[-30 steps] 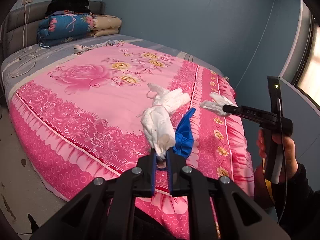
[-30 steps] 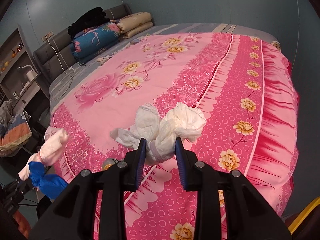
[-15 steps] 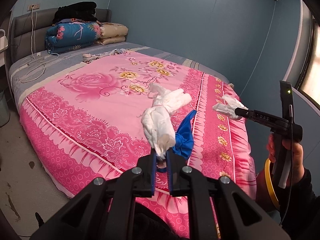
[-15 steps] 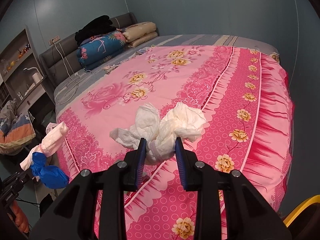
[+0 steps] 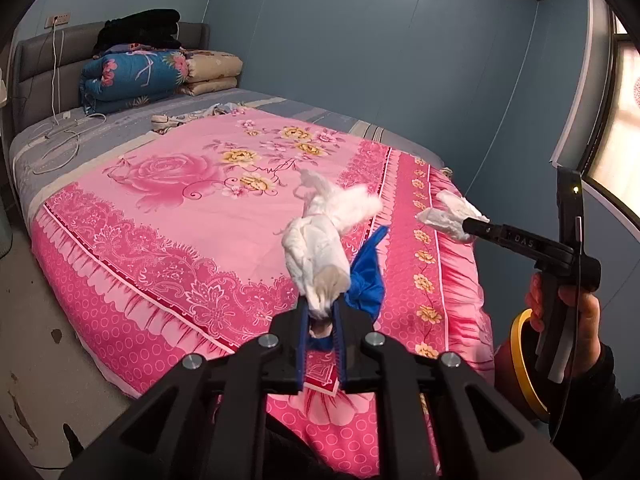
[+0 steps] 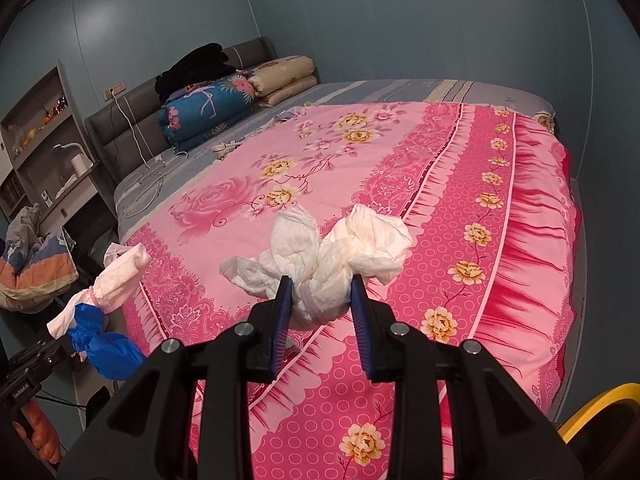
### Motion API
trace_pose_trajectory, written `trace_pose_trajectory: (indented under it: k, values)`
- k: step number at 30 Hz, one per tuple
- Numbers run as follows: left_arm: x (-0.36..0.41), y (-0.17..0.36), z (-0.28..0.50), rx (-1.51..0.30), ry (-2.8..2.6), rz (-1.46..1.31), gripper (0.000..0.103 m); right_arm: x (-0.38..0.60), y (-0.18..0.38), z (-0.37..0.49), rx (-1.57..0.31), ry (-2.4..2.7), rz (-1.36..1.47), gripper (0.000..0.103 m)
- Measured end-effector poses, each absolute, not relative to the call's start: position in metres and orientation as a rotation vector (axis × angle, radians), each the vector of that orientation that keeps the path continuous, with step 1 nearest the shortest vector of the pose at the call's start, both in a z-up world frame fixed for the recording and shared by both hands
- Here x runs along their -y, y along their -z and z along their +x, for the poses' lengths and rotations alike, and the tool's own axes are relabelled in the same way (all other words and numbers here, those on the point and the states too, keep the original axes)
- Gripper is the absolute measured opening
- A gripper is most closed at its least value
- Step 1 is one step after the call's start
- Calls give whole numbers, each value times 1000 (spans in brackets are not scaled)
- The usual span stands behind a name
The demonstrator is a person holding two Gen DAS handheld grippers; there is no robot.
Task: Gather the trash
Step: 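Lift the white tissues with both tools and carry them toward the bin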
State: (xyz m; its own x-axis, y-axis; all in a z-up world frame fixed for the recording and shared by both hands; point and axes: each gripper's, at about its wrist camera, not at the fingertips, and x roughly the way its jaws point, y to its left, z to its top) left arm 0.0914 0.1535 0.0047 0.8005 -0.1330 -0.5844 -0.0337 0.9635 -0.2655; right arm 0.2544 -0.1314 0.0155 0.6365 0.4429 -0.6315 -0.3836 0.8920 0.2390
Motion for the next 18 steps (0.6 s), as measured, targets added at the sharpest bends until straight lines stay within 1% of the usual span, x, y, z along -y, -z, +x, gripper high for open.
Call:
trace_pose_trajectory:
  k: [18]
  values:
    - [-119,-23,95,-617,92,-192,9,157,-20,243,-728,-465,127,28]
